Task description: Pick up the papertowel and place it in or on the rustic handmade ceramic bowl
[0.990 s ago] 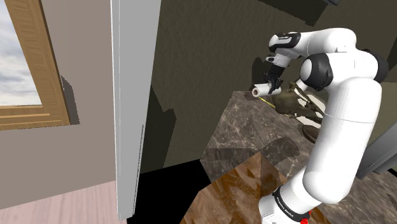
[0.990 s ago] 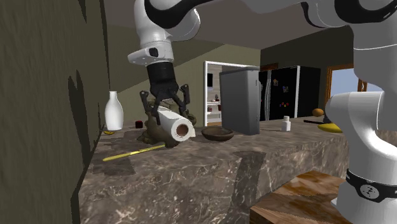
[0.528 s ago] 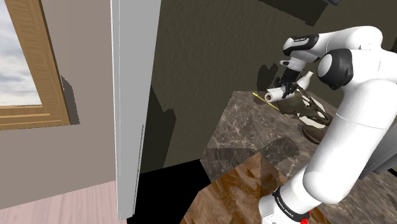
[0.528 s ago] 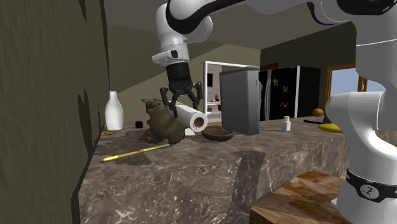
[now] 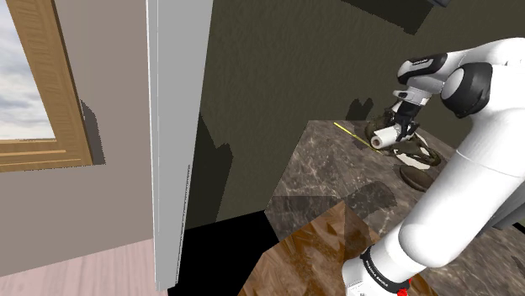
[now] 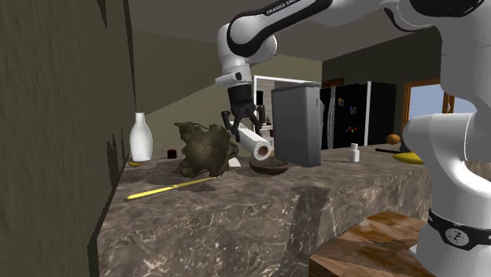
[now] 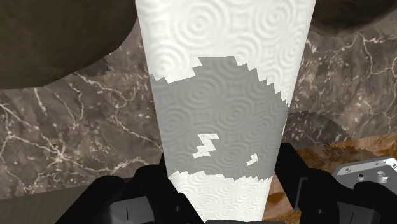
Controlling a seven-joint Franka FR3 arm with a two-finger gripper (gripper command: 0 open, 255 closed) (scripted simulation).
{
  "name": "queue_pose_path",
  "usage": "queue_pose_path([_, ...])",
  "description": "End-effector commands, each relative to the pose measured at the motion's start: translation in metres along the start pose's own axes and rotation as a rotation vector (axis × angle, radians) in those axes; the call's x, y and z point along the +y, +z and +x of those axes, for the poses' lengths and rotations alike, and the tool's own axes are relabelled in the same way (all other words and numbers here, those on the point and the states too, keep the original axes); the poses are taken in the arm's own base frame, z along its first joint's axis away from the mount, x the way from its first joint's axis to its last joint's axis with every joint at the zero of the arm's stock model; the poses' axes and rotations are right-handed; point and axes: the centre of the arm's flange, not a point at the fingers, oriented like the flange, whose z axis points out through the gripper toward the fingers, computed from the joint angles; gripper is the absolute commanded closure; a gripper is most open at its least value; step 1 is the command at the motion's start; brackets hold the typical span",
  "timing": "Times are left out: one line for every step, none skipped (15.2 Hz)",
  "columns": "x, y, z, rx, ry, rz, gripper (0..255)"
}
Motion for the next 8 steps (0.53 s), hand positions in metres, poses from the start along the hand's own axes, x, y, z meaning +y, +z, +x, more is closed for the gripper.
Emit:
queue_pose_path([-0.021, 0.000, -0.019, -0.001, 0.000, 0.000, 255])
queue_pose_path([-0.030, 0.000, -0.028, -0.001, 0.000, 0.000, 255])
queue_pose_path([-0.040, 0.000, -0.037, -0.001, 0.000, 0.000, 255])
queue_pose_path([-0.050, 0.001, -0.045, -0.001, 0.000, 0.000, 255])
queue_pose_path([-0.060, 0.001, -0.054, -0.001, 0.000, 0.000, 255])
queue_pose_path([-0.070, 0.002, -0.063, -0.001, 0.000, 0.000, 255])
queue_pose_path([-0.080, 0.002, -0.072, -0.001, 0.000, 0.000, 255])
queue_pose_path([-0.090, 0.002, -0.080, -0.001, 0.000, 0.000, 255])
